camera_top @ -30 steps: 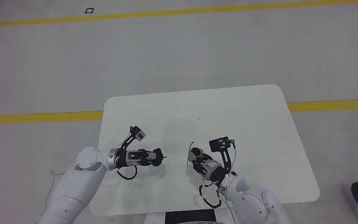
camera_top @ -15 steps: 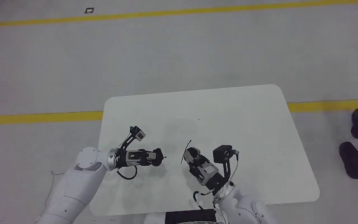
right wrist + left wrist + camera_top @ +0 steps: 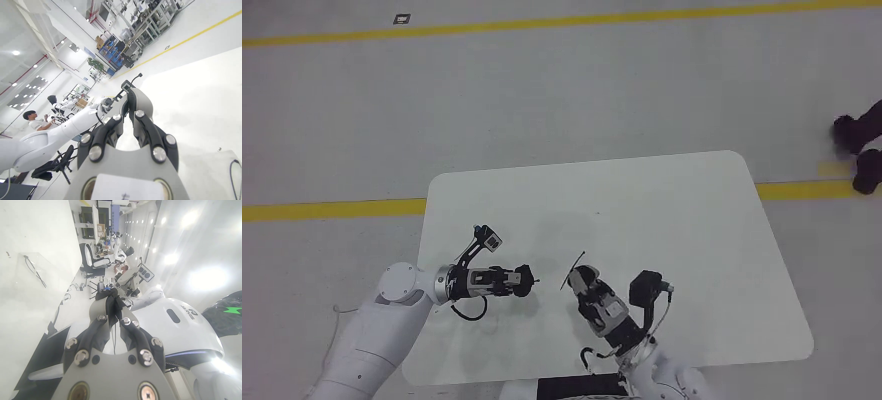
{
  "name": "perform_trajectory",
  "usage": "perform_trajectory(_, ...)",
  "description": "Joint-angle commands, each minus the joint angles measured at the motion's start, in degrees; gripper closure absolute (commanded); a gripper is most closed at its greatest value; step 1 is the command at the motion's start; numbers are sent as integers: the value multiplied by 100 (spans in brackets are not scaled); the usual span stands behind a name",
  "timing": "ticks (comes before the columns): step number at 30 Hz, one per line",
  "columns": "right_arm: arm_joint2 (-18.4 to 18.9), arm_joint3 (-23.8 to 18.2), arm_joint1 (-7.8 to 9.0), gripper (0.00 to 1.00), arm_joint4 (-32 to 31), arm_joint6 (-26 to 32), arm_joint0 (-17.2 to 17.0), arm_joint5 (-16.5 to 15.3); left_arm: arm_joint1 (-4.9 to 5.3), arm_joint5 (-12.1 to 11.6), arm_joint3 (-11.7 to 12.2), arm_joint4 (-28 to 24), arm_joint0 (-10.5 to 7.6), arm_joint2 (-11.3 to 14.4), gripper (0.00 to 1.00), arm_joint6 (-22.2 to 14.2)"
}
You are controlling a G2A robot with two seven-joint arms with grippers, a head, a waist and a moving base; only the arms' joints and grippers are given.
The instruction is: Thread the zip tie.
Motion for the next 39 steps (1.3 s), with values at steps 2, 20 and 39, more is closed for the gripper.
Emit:
perform_trajectory(2, -103, 222, 42, 100, -71, -533, 63, -90, 0, 0, 0, 0, 0, 0, 100, 0)
perform_trajectory(20, -866, 694, 306, 100, -181, -950, 953, 628, 0, 0, 0, 0, 0, 0, 100, 0)
perform_trajectory(39, -1083, 875, 366, 100, -295, -1157, 1273, 859, 0, 0, 0, 0, 0, 0, 100, 0)
